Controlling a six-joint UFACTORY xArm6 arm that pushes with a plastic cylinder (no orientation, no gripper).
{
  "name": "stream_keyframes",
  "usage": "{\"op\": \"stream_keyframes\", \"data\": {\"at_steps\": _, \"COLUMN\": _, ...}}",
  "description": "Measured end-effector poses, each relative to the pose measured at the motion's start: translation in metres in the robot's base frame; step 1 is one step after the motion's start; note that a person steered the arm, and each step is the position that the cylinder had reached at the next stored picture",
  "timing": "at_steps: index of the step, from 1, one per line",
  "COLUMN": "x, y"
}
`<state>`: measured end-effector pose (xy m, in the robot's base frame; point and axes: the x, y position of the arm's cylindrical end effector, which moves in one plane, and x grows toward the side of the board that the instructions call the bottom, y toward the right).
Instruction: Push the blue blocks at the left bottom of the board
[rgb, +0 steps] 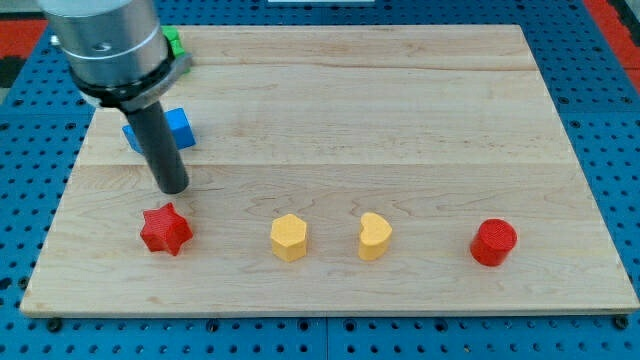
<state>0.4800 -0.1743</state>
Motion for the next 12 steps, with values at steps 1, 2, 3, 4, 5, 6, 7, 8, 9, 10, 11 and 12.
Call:
{"op": "stream_keyframes", "data": {"at_steps": 1, "x": 0.021, "y": -0.005}}
{"op": "stream_keyframes", "data": {"at_steps": 2, "x": 0.014, "y": 0.017}}
{"op": "stream_keyframes", "data": {"at_steps": 3, "x": -0.030, "y": 0.013}}
{"op": "stream_keyframes", "data": {"at_steps": 4, "x": -0.041, "y": 0.053}}
{"op": "stream_keyframes", "data": {"at_steps": 5, "x": -0.076, "y": 0.071}}
{"op": "stream_keyframes", "data": {"at_steps": 6, "x": -0.104, "y": 0.009}}
{"op": "stream_keyframes", "data": {"at_steps": 7, "x": -0.132, "y": -0.021}}
{"op": "stream_keyframes", "data": {"at_steps": 8, "x": -0.105, "y": -0.037}}
{"op": "stream_keyframes", "data": {"at_steps": 9, "x": -0.057, "y": -0.038}}
{"op": "stream_keyframes", "data": {"at_steps": 10, "x": -0.030, "y": -0.041}}
{"op": "stream_keyframes", "data": {"at_steps": 11, "x": -0.012, "y": -0.039}}
{"op": "stream_keyframes", "data": {"at_steps": 12, "x": -0.008, "y": -0.035}}
